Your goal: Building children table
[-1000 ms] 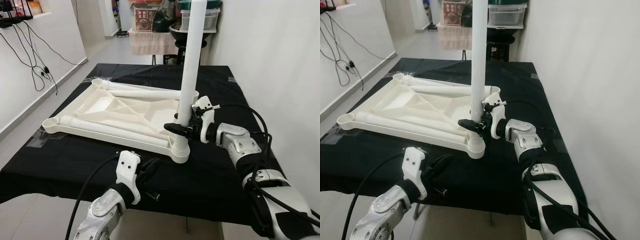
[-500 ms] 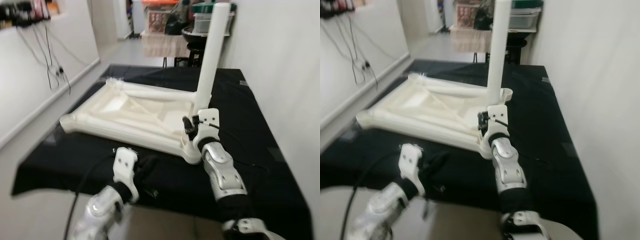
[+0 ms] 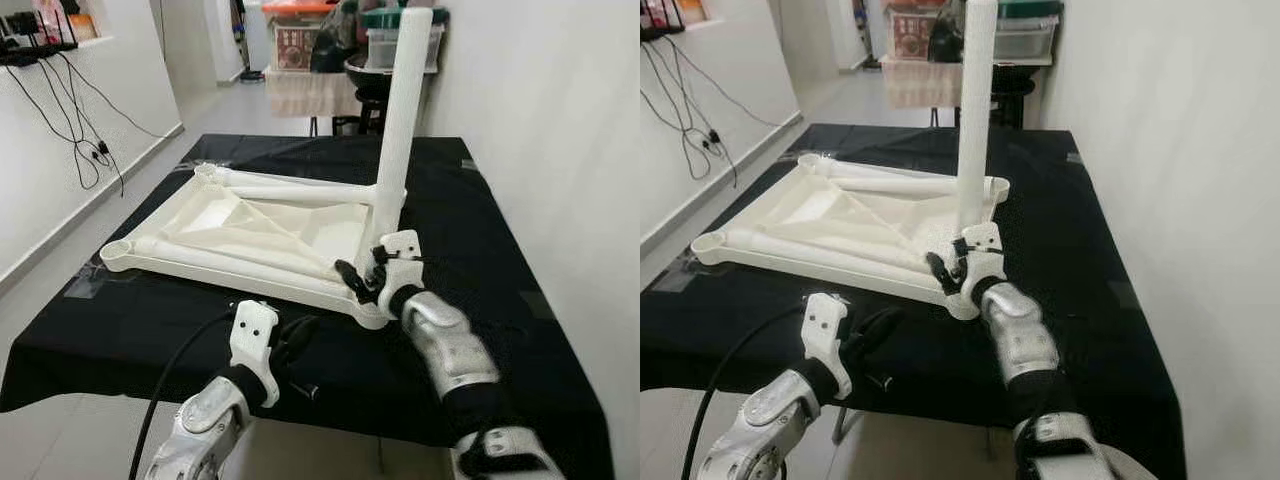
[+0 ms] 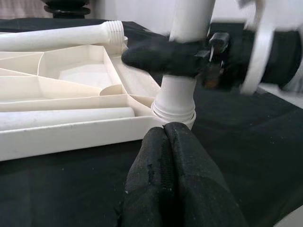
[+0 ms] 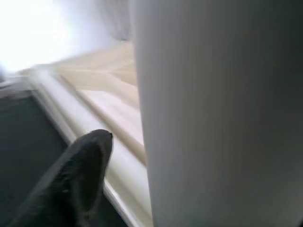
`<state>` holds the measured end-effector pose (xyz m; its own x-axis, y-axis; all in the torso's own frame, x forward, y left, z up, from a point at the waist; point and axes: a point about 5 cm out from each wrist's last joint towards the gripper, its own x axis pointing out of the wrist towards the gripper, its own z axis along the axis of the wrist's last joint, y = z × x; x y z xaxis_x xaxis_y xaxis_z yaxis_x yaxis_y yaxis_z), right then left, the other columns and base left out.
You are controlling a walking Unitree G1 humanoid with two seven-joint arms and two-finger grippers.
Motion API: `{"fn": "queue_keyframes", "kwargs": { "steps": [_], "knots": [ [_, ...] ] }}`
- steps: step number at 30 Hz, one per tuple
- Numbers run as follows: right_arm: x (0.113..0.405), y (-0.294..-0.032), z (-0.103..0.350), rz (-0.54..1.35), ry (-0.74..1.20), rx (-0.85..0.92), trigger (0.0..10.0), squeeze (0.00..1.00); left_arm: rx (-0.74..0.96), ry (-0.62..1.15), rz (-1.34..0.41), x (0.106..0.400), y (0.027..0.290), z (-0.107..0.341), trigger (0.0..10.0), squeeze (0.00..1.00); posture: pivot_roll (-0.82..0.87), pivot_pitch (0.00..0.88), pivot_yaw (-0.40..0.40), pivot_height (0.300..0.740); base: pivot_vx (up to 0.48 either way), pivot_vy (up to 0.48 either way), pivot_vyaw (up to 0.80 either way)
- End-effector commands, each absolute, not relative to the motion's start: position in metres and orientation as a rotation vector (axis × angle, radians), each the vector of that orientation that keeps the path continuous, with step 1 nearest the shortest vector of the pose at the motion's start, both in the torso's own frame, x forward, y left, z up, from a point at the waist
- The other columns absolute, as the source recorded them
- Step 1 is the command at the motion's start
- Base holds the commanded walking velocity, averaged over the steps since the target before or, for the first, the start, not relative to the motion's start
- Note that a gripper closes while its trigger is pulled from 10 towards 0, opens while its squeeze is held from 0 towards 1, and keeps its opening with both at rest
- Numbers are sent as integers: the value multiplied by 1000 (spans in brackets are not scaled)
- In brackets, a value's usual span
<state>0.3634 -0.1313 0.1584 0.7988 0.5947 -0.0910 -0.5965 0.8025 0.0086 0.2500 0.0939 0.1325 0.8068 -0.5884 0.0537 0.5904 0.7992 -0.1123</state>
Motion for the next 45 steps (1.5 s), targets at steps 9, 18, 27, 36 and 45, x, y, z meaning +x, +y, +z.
{"fn": "queue_keyframes", "kwargs": {
  "steps": [9, 18, 27, 36, 45],
  "knots": [
    [379, -135, 174, 930, 132, -79, 10000, 0, -125, -13, -627, 250, 92, 132, 10000, 0, 2, 0, -32, 740, 0, 0, 0],
    [381, -144, 175, 991, 159, -30, 0, 0, -125, -15, -623, 249, 90, 132, 10000, 0, 14, 2, -41, 740, 0, 0, 0],
    [374, -163, 160, 977, 170, -6, 0, 0, -128, -14, -625, 248, 91, 133, 10000, 0, -3, 7, -21, 740, 0, 0, 0],
    [360, -168, 140, 888, 149, -64, 0, 0, -132, -10, -630, 247, 93, 133, 10000, 0, -17, 24, -15, 740, 0, 0, 0],
    [338, -128, 120, 276, 186, -113, 0, 0, -128, 2, -633, 247, 97, 131, 10000, 0, -29, 17, 1, 740, 0, 0, 0]
  ]
}}
